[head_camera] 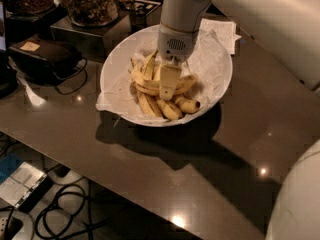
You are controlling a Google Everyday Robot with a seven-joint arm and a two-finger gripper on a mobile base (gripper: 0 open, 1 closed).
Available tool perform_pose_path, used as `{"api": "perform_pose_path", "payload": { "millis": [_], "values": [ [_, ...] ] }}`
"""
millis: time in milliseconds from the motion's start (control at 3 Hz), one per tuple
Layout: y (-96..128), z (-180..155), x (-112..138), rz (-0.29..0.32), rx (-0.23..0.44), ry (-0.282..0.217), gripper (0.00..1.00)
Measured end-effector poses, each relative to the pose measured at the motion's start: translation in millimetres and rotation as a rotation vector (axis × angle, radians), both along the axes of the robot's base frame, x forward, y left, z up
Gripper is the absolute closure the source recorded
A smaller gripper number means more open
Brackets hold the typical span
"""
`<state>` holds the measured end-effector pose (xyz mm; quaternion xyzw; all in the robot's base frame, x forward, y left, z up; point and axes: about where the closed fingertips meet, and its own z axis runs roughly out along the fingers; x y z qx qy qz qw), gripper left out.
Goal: Pick banana from white bowl
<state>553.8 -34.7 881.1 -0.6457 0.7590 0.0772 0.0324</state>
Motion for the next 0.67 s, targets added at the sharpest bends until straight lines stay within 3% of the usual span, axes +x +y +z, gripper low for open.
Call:
{"api": "perform_pose_path", "payload": {
  "millis": [333, 667],
  "values": [
    [0.0, -6.8, -0.2, -0.001, -0.003, 0.017, 0.49],
    [1.4, -7.3, -2.0, 0.012, -0.008, 0.011, 0.68]
  ]
}}
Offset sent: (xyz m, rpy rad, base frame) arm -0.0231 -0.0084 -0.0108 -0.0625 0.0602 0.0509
